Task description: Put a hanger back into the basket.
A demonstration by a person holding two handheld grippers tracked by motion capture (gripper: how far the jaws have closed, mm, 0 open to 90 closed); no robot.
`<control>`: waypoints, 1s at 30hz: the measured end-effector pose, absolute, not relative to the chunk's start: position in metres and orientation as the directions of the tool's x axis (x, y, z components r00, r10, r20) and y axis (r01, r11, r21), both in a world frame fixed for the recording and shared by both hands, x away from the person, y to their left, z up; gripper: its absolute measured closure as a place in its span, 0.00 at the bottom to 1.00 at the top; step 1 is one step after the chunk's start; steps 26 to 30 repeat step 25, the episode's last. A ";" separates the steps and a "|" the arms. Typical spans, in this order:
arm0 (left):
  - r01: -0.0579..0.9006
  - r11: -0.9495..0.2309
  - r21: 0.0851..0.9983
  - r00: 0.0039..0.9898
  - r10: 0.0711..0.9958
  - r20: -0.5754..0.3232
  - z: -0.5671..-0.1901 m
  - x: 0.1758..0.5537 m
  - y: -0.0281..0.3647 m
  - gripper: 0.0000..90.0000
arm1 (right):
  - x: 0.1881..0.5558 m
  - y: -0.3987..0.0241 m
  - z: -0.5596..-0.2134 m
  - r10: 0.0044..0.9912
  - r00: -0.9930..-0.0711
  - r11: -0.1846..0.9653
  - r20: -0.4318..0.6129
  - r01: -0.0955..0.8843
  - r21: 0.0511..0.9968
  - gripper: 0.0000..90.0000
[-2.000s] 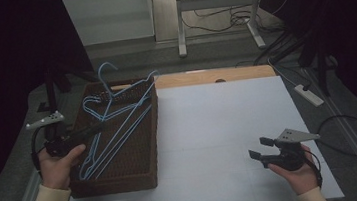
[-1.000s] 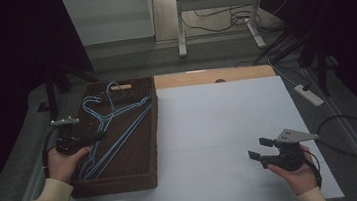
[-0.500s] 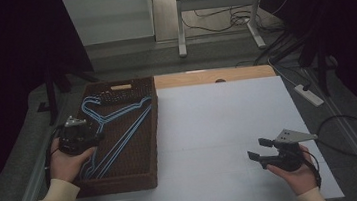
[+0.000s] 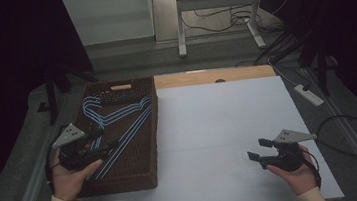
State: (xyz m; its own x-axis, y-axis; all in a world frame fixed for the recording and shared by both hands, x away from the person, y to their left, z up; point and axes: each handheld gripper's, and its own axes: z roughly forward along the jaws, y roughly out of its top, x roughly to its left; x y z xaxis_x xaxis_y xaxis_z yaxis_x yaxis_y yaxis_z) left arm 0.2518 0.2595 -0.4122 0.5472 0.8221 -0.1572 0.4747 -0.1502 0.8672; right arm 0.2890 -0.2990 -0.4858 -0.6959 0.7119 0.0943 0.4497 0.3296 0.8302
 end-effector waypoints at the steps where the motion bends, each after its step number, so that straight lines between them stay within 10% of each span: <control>1: 0.472 -0.150 0.869 0.559 0.813 -0.163 -0.413 0.249 0.256 0.36 | 0.289 -0.299 -0.486 0.711 -0.696 0.330 0.094 0.449 0.830 0.35; 30: 0.441 -0.189 0.877 0.626 0.765 -0.150 -0.445 0.226 0.224 0.34 | 0.289 -0.308 -0.480 0.719 -0.691 0.316 0.082 0.429 0.846 0.34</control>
